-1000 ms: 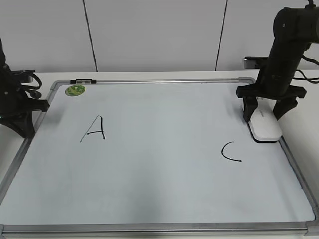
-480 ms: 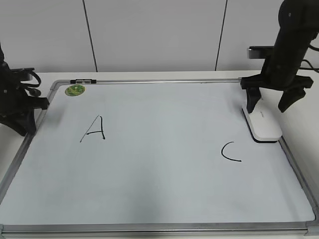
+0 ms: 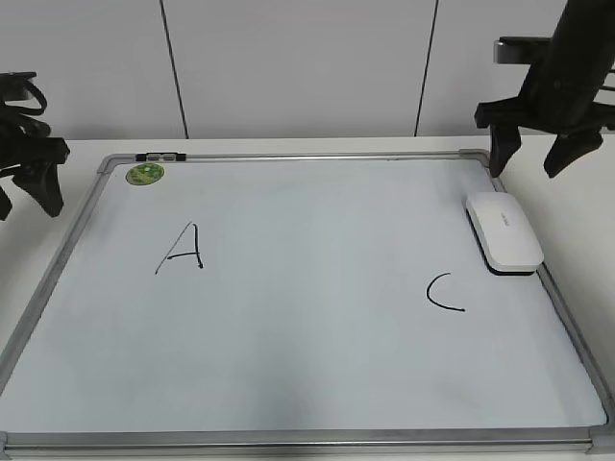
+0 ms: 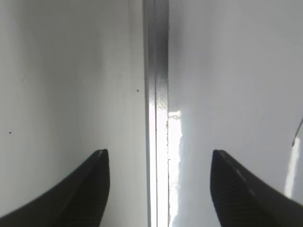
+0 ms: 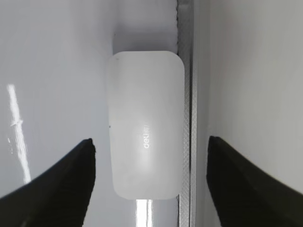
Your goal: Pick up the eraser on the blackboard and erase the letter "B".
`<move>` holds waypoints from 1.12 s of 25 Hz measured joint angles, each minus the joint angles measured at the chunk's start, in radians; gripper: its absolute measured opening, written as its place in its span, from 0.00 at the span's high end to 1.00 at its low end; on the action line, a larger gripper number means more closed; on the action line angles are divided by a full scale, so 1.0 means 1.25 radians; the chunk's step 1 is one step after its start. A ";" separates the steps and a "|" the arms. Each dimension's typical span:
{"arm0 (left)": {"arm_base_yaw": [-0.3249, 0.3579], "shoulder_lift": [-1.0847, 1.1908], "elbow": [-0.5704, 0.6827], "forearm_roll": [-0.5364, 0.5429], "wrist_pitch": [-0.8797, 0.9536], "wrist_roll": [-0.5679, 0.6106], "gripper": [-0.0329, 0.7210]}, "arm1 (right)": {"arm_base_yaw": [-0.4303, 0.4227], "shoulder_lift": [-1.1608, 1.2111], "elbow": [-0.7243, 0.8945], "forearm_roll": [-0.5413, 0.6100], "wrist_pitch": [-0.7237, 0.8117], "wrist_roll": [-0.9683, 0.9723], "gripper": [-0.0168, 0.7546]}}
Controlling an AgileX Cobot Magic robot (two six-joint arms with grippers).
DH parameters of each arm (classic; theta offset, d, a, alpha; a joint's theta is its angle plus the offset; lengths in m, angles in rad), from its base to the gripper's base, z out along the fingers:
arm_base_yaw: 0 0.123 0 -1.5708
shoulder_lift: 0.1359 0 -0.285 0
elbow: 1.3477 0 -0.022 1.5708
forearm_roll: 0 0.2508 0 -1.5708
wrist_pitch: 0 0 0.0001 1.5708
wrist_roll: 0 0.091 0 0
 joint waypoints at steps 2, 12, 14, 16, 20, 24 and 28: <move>0.000 -0.019 0.001 0.007 0.015 0.000 0.30 | 0.011 -0.024 0.000 -0.008 0.000 0.004 0.29; -0.056 -0.261 0.139 0.112 -0.056 -0.092 0.30 | 0.155 -0.228 0.154 -0.135 0.002 0.092 0.30; -0.072 -0.307 0.191 0.117 -0.086 -0.099 0.30 | 0.172 -0.288 0.226 -0.135 -0.009 0.108 0.30; -0.087 -0.359 0.235 0.119 -0.113 -0.100 0.30 | 0.180 -0.351 0.298 -0.137 -0.038 0.121 0.30; -0.122 -0.474 0.327 0.140 -0.136 -0.104 0.30 | 0.184 -0.503 0.501 -0.149 -0.126 0.129 0.30; -0.143 -0.603 0.422 0.157 -0.138 -0.104 0.30 | 0.184 -0.663 0.675 -0.153 -0.209 0.141 0.30; -0.154 -0.749 0.533 0.164 -0.142 -0.105 0.30 | 0.184 -0.810 0.796 -0.153 -0.226 0.163 0.30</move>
